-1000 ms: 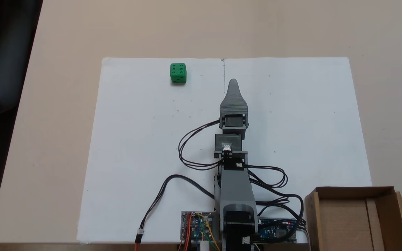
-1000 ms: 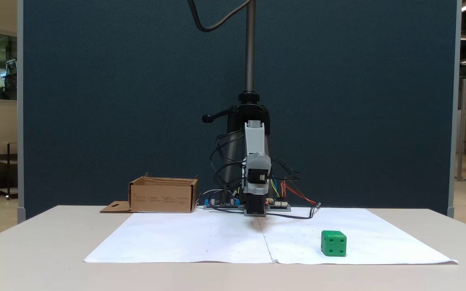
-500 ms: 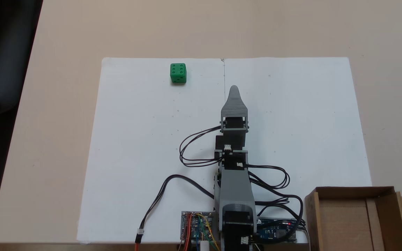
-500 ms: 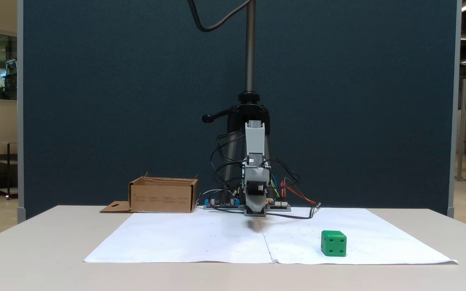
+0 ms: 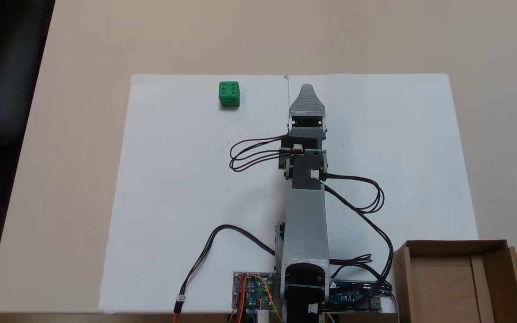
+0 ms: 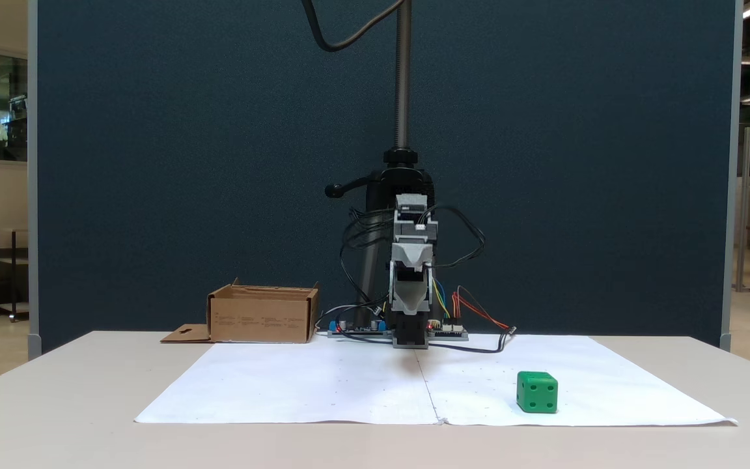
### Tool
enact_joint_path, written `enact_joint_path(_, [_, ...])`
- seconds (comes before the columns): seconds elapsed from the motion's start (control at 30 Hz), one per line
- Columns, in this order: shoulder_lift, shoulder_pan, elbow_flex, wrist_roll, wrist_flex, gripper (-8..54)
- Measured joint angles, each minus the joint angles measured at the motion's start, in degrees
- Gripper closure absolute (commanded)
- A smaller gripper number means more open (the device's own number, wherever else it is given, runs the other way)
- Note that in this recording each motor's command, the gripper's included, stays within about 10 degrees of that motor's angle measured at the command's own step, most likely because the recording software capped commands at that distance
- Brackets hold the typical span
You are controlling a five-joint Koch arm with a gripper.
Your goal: Grasp a green dice and put it in the bin.
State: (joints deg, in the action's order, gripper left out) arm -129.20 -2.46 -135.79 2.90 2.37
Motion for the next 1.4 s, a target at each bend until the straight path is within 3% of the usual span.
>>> enact_joint_path(0.17, [4.6,0.1,16.4,0.0,15.6,2.2])
enact_joint_path(0.47, [21.7,0.1,43.6,0.0,42.8,1.9])
enact_joint_path(0.77, [26.5,1.0,60.9,0.0,67.1,2.2])
enact_joint_path(1.4, [33.6,8.4,69.0,-1.0,79.3,2.2])
